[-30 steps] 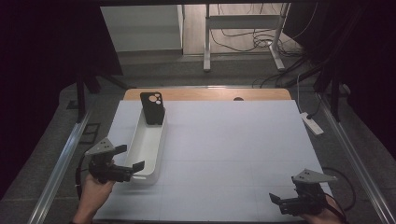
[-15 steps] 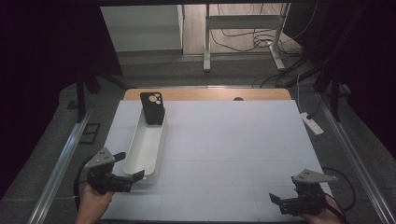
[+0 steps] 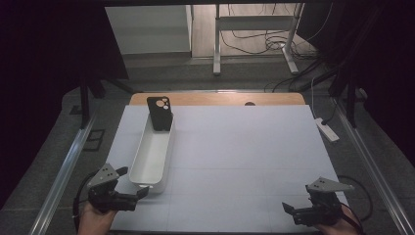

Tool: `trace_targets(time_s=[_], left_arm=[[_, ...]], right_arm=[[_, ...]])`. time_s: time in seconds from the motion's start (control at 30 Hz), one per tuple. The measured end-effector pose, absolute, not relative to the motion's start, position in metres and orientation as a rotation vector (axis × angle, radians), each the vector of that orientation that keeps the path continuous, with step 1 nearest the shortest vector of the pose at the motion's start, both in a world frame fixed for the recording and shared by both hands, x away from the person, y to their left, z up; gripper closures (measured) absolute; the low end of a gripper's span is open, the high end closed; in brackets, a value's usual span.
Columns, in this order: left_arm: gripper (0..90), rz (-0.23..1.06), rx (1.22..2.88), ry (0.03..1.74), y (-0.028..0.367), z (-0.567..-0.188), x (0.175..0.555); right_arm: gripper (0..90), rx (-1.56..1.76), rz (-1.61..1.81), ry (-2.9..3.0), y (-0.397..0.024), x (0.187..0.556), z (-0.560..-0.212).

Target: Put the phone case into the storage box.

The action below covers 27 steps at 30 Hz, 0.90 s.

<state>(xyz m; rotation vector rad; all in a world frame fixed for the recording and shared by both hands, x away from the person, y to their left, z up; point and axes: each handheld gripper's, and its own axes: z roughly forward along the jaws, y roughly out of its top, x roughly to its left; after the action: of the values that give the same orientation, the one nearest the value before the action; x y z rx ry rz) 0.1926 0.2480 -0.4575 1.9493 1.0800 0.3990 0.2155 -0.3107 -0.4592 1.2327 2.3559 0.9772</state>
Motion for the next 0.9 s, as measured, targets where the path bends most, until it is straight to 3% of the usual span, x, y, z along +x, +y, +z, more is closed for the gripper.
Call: trace_targets(time_s=[0.9], left_arm=[[0.0, 0.417, 1.974, 1.196, 0.257, -0.480, 0.161]], right_arm=[[0.0, 1.241, 0.978, 2.351, -0.311, 0.216, -0.459]])
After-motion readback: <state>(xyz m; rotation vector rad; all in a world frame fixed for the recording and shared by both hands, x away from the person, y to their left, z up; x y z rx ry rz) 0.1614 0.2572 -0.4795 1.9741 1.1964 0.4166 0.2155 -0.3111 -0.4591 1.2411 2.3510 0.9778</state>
